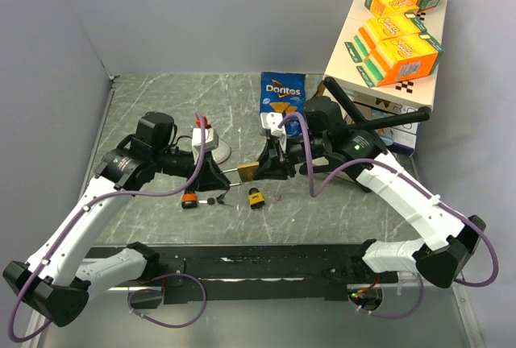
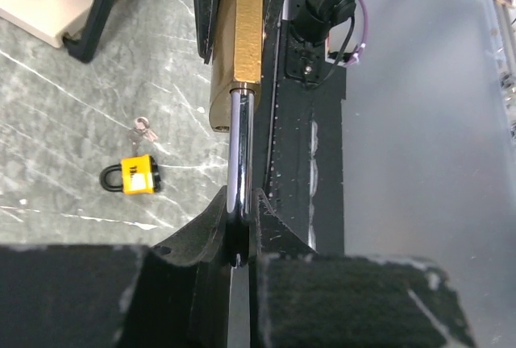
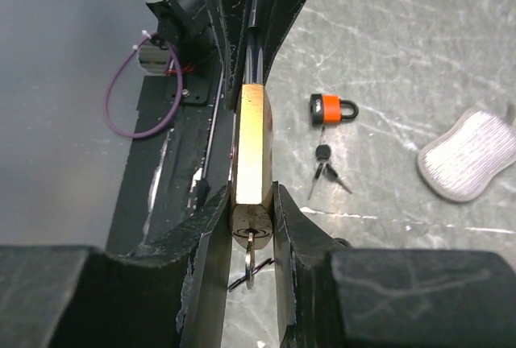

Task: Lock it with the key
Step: Lock the lock.

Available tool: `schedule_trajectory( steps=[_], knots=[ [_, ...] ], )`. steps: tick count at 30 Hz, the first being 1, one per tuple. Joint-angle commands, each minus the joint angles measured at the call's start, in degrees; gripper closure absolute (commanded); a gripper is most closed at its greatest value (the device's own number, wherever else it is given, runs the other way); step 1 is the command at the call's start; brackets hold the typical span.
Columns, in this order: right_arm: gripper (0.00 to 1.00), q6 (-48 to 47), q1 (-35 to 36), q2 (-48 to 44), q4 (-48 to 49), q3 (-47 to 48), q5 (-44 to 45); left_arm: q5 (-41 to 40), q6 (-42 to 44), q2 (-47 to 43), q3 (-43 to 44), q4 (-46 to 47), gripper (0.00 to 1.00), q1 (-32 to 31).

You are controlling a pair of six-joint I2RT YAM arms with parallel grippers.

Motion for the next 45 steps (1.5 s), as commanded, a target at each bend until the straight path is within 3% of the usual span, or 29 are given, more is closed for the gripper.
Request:
schedule_trajectory(
  steps=[1,7,11,16,21,35,45],
  knots=[
    [1.00,4.34,2.51,2.54,5.13,2.92,-8.02,0.72,-4.88,-0.29,0.61,21.52,0.99,-2.44],
    [1.00,3.64,2.51,4.39,2.41,5.20,-9.78,-1.31,1.18,0.58,2.36,17.68,0.99,-2.89],
    [1.00,4.95,2.43,5.09,4.07,5.21,-10.14,-0.88,-0.83,0.50,1.92,19.95,0.99,-2.97],
    [1.00,1.98,1.03,5.71,-0.13,7.40,-9.43,-1.84,6.26,-0.02,3.59,10.12,0.99,-2.97],
    [1.00,0.65,-1.00,3.69,-2.07,7.06,-8.73,-3.68,7.43,-2.14,1.57,6.42,0.99,-2.10],
    [1.00,0.56,-1.88,0.17,-2.26,4.07,-7.50,-4.74,5.40,-3.46,-0.01,7.64,0.99,-1.48],
    [1.00,7.15,-0.13,1.84,6.27,2.57,-8.82,-0.53,-1.62,-1.09,0.43,16.60,0.99,-2.01]
  ],
)
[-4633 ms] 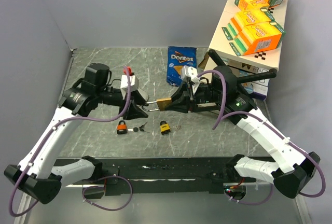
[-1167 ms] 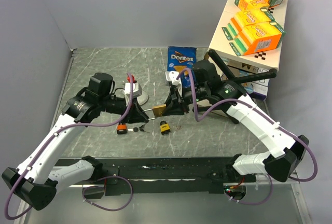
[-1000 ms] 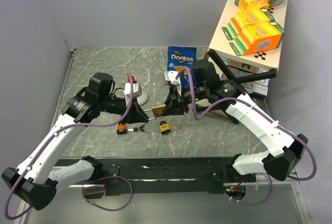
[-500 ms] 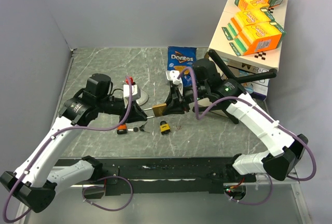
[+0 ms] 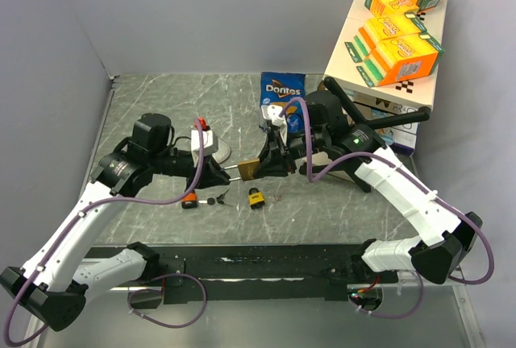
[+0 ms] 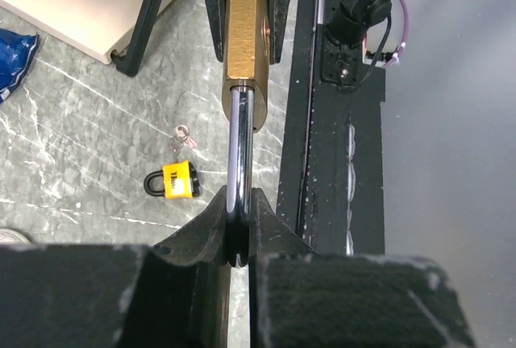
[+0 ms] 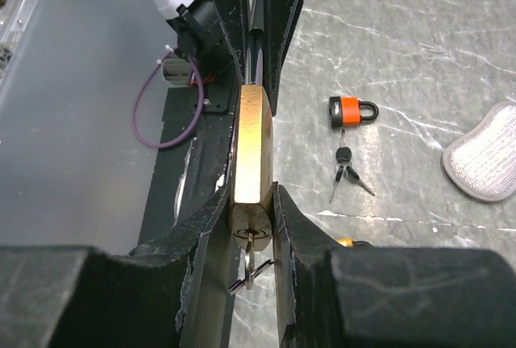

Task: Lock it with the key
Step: Lock the lock.

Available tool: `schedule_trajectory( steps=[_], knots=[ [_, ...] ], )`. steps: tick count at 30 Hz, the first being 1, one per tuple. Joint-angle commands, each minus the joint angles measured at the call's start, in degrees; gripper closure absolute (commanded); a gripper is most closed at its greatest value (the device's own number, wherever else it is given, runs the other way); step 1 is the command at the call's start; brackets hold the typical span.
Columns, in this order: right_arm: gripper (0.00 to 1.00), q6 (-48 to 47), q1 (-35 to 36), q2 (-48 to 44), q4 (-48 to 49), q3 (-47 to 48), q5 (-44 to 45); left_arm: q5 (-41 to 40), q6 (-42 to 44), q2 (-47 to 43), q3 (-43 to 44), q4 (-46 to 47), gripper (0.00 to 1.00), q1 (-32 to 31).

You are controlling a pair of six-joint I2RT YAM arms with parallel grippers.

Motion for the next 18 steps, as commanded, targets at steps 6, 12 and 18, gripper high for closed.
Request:
schedule_trajectory(
  steps=[6,12,18],
  knots=[
    [1.00,3.38,3.95,1.21,9.25,0.39,-6.40,6.13,-7.66,2.70,1.17,18.75,0.99,-1.94],
    [1.00,3.99,6.06,3.58,11.62,1.26,-6.49,6.22,-14.25,4.02,0.65,28.06,0.99,-3.18],
    [1.00,4.61,7.38,6.22,13.03,2.67,-7.10,5.25,-21.91,6.83,0.56,39.40,0.99,-4.93]
  ],
)
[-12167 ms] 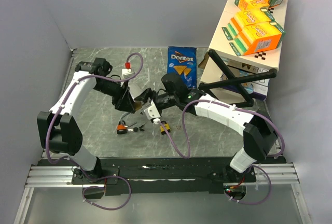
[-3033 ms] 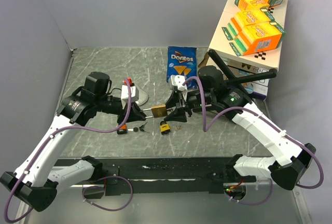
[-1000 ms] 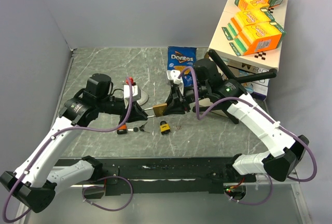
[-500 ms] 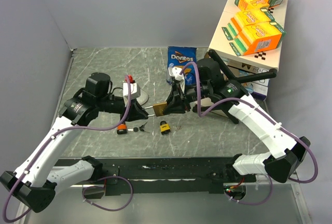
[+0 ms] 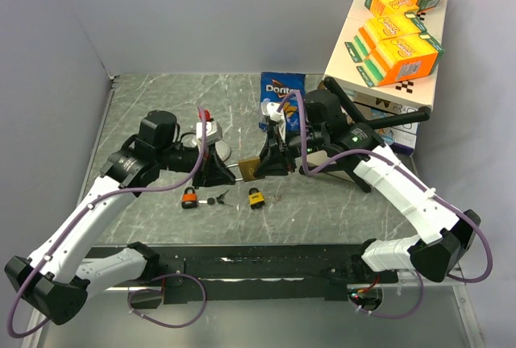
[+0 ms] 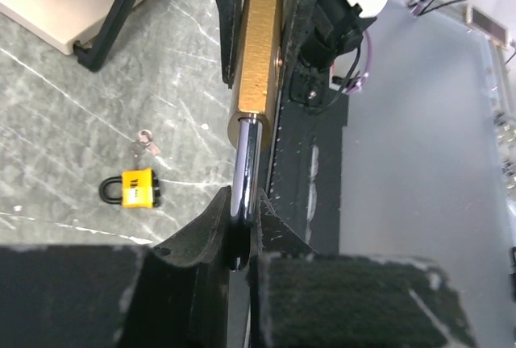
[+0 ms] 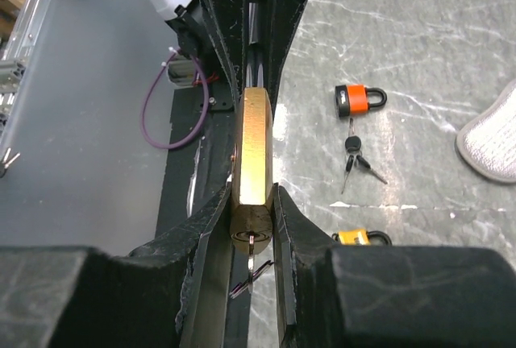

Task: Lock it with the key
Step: Lock the lock.

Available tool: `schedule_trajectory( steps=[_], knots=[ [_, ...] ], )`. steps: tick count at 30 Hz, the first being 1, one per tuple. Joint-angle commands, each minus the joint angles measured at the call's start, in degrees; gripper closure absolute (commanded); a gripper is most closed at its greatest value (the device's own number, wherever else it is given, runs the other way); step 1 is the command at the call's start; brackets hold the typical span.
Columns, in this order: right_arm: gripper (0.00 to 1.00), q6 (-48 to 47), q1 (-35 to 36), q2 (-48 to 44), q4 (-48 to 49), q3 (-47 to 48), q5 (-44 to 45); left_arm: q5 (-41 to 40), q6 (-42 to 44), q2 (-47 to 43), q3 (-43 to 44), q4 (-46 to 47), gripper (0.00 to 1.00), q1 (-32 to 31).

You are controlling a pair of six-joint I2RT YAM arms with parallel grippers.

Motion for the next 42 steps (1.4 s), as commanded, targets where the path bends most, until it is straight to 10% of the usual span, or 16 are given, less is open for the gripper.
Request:
schedule_trajectory(
  steps=[1,18,23,29,42],
  knots=[
    [1.00,0.60,7.40,4.95,12.70,2.67,-7.73,2.74,-9.85,4.15,2.85,33.07,0.99,-4.89],
    [1.00,-7.03,2.75,1.98,1.65,2.67,-7.04,6.34,-0.32,-1.03,-0.31,18.16,0.99,0.98],
    [0.53,-10.64,1.08,0.56,-3.73,2.58,-5.19,8.09,9.47,-2.18,1.36,5.94,0.99,6.53],
    [0.33,-13.19,0.28,0.91,-5.67,2.58,-4.13,8.01,20.28,-1.83,3.56,-4.01,0.99,6.97],
    [0.35,-13.72,2.92,7.76,-4.43,7.06,-2.38,8.27,22.84,0.72,6.28,-7.26,0.99,6.97]
  ],
)
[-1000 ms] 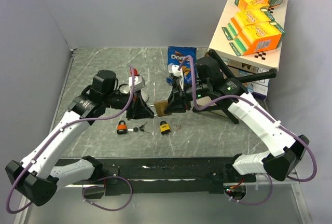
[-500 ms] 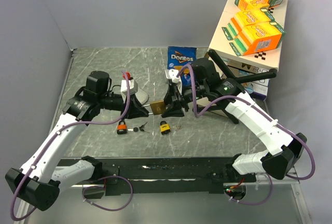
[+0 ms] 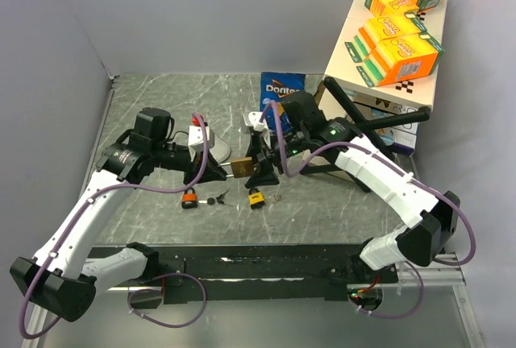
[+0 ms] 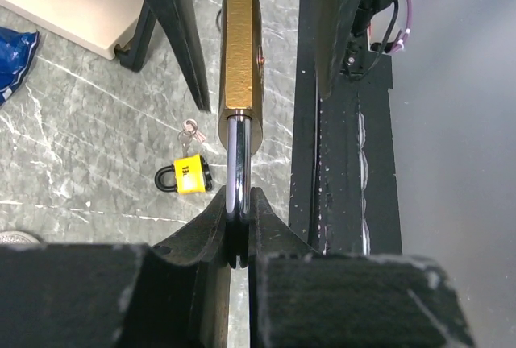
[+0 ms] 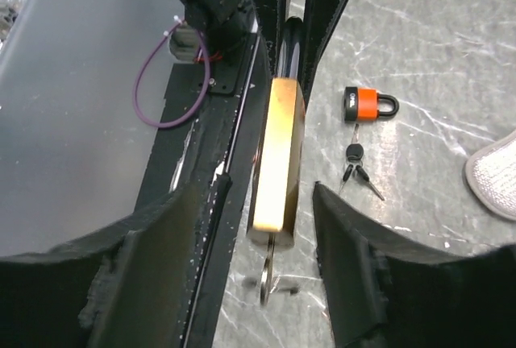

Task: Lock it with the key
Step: Lock the lock.

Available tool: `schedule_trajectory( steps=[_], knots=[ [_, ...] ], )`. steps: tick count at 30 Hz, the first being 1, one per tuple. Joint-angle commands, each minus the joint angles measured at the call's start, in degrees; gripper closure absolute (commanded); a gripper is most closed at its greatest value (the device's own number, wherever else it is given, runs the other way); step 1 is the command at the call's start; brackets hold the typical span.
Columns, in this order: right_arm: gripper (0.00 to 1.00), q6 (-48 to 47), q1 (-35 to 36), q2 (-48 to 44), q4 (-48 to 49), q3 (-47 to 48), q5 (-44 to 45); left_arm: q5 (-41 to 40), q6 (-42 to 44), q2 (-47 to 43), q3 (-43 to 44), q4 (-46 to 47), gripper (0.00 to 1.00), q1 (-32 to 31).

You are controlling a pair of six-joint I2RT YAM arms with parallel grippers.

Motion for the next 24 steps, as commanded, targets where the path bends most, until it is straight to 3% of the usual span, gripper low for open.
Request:
schedule_trajectory(
  steps=[1,3,4,7,10,11,13,14,16,18,19,24],
  knots=[
    [0.45,-2.14,1.67,2.06,-0.17,4.68,0.18,3.31,1.75,-0.39,4.05,2.92,0.99,0.02],
    [0.58,-2.31,1.76,2.24,-0.18,4.77,0.44,2.96,3.07,-0.04,4.40,1.34,0.99,0.11],
    [0.75,-2.40,1.76,2.24,0.09,4.60,0.97,2.26,2.46,-0.04,4.40,1.51,0.99,0.11],
    [1.00,-1.27,1.76,1.71,2.71,3.46,2.90,-0.11,-1.14,0.49,5.10,3.27,0.97,0.37],
    [1.00,2.94,1.68,0.40,9.72,1.00,5.44,-1.35,-10.86,0.58,5.37,7.21,0.69,3.17],
    [1.00,4.44,1.50,-0.74,12.63,0.12,6.15,-1.09,-13.69,0.05,4.68,8.97,0.49,4.31],
    [1.00,9.26,1.41,-1.89,21.12,-2.51,7.56,-0.21,-22.10,-0.65,3.71,13.63,0.30,8.62],
    [1.00,10.86,1.41,-2.76,23.79,-3.39,9.48,0.49,-25.29,-1.52,2.40,15.30,0.09,10.20],
    [1.00,15.50,1.50,-3.38,29.41,-5.50,11.86,1.72,-37.28,-2.93,0.81,21.70,0.02,15.47],
    [1.00,18.33,1.41,-3.47,36.71,-6.73,16.25,2.87,-47.06,-3.81,-2.18,27.85,0.04,20.38],
    [1.00,21.13,1.41,-3.21,38.65,-6.91,17.66,1.39,-58.34,-4.51,-3.32,33.88,0.04,21.37],
    [1.00,27.57,2.11,0.12,49.47,-5.17,28.80,-5.29,-77.06,-3.30,-6.14,38.60,0.04,24.35]
  ],
)
